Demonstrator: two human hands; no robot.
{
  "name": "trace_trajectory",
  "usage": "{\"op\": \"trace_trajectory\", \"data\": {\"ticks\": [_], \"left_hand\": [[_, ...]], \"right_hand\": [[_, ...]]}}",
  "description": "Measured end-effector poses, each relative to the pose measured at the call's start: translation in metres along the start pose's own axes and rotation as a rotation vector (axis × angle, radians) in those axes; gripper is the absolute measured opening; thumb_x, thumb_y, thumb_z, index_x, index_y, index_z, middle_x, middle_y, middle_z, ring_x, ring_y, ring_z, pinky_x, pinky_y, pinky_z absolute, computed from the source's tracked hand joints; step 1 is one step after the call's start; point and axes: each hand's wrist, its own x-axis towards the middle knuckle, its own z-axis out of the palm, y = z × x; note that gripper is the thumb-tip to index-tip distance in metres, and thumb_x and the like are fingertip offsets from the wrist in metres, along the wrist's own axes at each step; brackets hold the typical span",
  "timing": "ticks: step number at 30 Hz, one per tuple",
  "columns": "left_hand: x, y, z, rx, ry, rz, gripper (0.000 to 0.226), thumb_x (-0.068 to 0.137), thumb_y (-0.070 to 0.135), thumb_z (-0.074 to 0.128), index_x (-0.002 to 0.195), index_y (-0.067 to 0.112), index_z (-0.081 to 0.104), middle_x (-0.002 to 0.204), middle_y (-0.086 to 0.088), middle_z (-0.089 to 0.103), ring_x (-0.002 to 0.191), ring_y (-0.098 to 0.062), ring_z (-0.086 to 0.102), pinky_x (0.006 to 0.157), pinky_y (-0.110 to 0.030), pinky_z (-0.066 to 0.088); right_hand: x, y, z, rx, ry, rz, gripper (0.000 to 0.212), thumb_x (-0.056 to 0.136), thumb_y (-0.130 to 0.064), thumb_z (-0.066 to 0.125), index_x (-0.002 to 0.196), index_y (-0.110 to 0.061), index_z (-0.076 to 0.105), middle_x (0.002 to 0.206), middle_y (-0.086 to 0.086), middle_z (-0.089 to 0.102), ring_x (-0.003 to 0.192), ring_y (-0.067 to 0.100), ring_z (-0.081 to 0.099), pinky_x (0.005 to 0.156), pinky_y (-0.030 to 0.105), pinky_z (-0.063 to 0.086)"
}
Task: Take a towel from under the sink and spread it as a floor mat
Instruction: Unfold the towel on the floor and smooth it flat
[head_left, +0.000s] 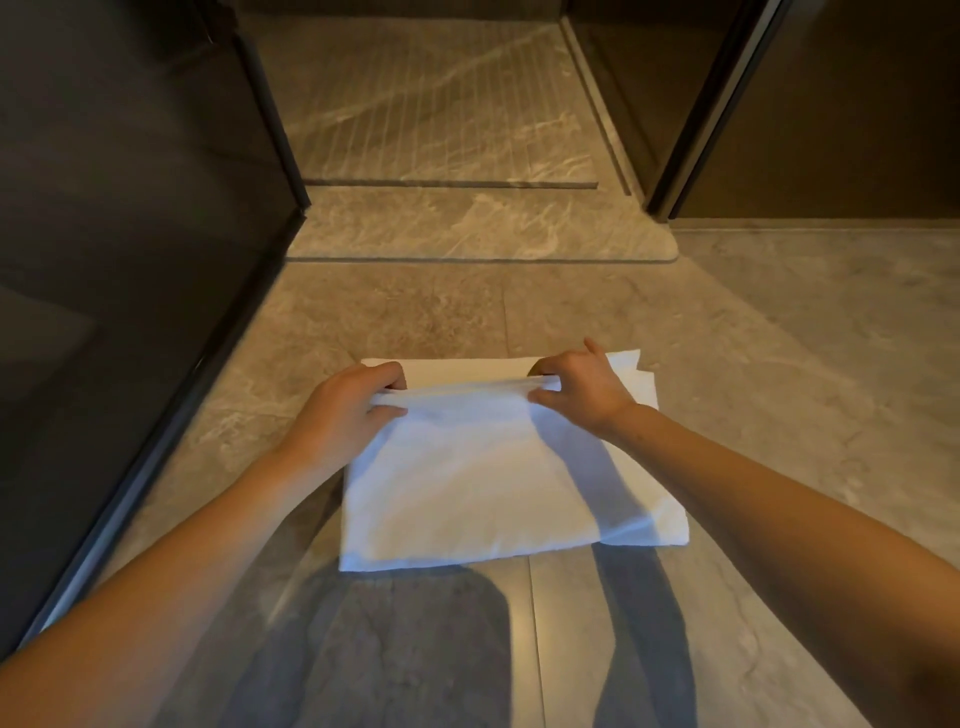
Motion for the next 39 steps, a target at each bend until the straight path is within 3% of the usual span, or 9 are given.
{"op": "trace_trajectory", "data": {"ticks": [2,5,8,11,15,22,33,36,39], "left_hand": [[-0.006,0.004,-0.003,-0.071,-0.005,-0.027,0.015,0.086,0.012,0.071,0.085,0.020,0.059,0.088,0.001,0.066,0.087,-0.021,0.062,0.072,-0.042,0.049],[-0.014,0.013,-0.008,-0.220,0.009,-0.059,0.005,0.088,0.017,0.069,0.089,0.020,0.066,0.092,0.004,0.070,0.092,-0.015,0.065,0.081,-0.037,0.050],[-0.026,0.027,-0.016,-0.329,0.040,-0.107,0.010,0.086,0.016,0.072,0.083,0.025,0.070,0.087,0.007,0.072,0.089,-0.008,0.066,0.084,-0.029,0.050],[-0.044,0.041,-0.019,-0.359,0.060,-0.146,0.006,0.083,0.018,0.075,0.081,0.023,0.073,0.086,0.009,0.073,0.085,0.000,0.065,0.075,-0.014,0.048],[-0.071,0.055,-0.018,-0.411,0.103,-0.206,0.004,0.082,0.016,0.076,0.080,0.019,0.074,0.085,0.016,0.072,0.081,0.002,0.065,0.068,-0.013,0.047],[-0.125,0.071,-0.020,-0.456,0.042,-0.268,0.017,0.081,0.013,0.076,0.078,0.029,0.073,0.085,0.020,0.072,0.082,0.006,0.064,0.069,-0.004,0.043],[-0.209,0.069,0.007,-0.381,-0.165,-0.402,0.021,0.074,0.029,0.081,0.070,0.047,0.070,0.082,0.030,0.069,0.082,0.011,0.063,0.069,-0.002,0.040],[-0.232,0.068,0.016,-0.345,-0.241,-0.375,0.015,0.071,0.033,0.076,0.067,0.044,0.067,0.077,0.026,0.069,0.077,0.005,0.064,0.063,-0.008,0.042],[-0.255,0.064,0.027,-0.299,-0.324,-0.416,0.013,0.077,0.019,0.080,0.075,0.029,0.072,0.078,0.006,0.073,0.075,-0.011,0.068,0.067,-0.030,0.047]], "right_hand": [[-0.007,0.004,-0.005,0.089,0.000,0.006,0.021,0.088,-0.033,0.068,0.099,-0.017,0.074,0.090,0.000,0.072,0.095,0.029,0.061,0.112,0.042,0.024],[-0.025,0.004,-0.017,0.244,0.006,0.026,0.020,0.082,-0.033,0.075,0.089,-0.014,0.075,0.082,0.000,0.072,0.084,0.025,0.062,0.083,0.030,0.047],[-0.052,-0.004,-0.028,0.344,-0.010,0.039,0.020,0.078,-0.028,0.079,0.091,-0.013,0.078,0.085,-0.009,0.070,0.081,0.009,0.064,0.067,0.008,0.041],[-0.081,-0.012,-0.037,0.435,-0.024,0.068,0.012,0.077,-0.021,0.080,0.087,-0.014,0.079,0.078,-0.014,0.071,0.073,0.002,0.065,0.062,0.011,0.044],[-0.113,-0.025,-0.045,0.492,-0.040,0.116,0.003,0.077,-0.020,0.080,0.080,-0.021,0.079,0.078,-0.013,0.075,0.071,0.004,0.066,0.066,0.023,0.049],[-0.167,-0.047,-0.050,0.559,-0.085,0.098,0.025,0.073,-0.016,0.083,0.067,-0.037,0.072,0.067,-0.022,0.071,0.061,-0.007,0.062,0.059,0.007,0.045],[-0.238,-0.063,-0.013,0.660,-0.288,0.116,0.024,0.075,-0.013,0.081,0.075,-0.038,0.077,0.078,-0.016,0.075,0.073,0.001,0.069,0.070,0.010,0.051],[-0.254,-0.066,0.005,0.605,-0.358,0.162,0.026,0.072,-0.023,0.083,0.070,-0.047,0.075,0.077,-0.021,0.073,0.073,-0.003,0.067,0.068,0.006,0.047],[-0.279,-0.070,0.016,0.593,-0.481,0.187,0.008,0.073,-0.028,0.079,0.069,-0.034,0.076,0.069,-0.020,0.071,0.065,-0.010,0.061,0.060,0.005,0.044]]}}
